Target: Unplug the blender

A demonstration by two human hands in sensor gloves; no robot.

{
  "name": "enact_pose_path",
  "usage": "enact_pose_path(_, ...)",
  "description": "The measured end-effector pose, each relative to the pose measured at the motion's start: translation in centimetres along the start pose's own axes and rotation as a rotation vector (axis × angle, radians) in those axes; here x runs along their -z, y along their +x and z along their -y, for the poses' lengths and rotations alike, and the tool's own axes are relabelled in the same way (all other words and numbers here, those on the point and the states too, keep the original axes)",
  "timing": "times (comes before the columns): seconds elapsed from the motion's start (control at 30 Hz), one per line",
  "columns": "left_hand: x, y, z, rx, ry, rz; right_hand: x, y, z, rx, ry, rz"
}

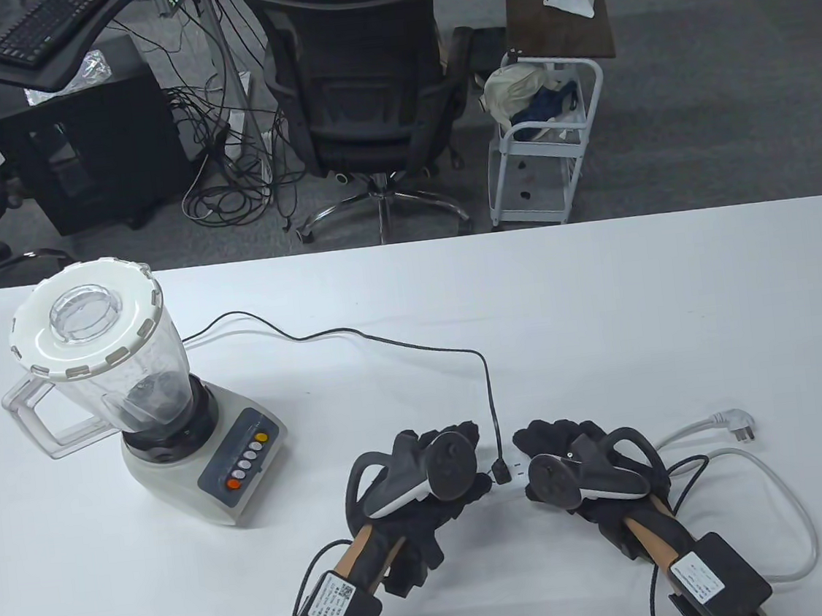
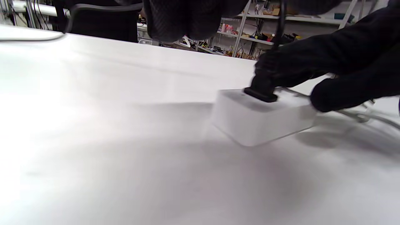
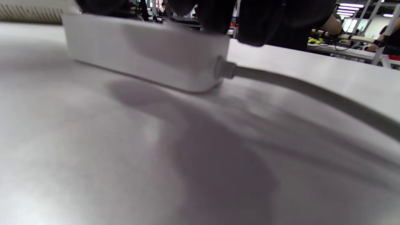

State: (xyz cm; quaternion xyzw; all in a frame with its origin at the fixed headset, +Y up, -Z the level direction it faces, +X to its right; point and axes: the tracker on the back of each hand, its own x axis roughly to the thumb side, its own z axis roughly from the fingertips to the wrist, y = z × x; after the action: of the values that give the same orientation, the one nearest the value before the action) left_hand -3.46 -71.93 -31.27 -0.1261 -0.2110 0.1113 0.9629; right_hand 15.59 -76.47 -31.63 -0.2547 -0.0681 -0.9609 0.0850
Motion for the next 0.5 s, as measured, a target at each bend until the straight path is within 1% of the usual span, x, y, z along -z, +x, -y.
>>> enact_pose_path(0.1, 1.2, 0.9, 0.6, -0.069, 0.053, -0.004, 0.2, -0.1, -0.4, -0.008, -0.006, -0.006)
enact_pose_path(0.23, 1.8, 1.4, 1.3, -0.090, 0.140, -0.016, 0.4, 0.1, -0.5, -0.025, -0.028, -0.017)
enact_pose_path(0.37, 2.2, 1.7, 2.0, -0.121, 0.171, -0.005, 0.2, 0.1, -0.9, -0.031, -0.063, -0.026)
enact_pose_path(0.4, 2.3, 1.8, 2.0, -0.120, 0.206, -0.007, 0.2, 0.1, -0.9, -0.020, -0.063, -0.030)
enact_pose_path(0.5, 2.6, 2.1, 2.0, -0.071, 0.230, -0.001, 0.4, -0.1, -0.8, 0.023, -0.054, -0.041)
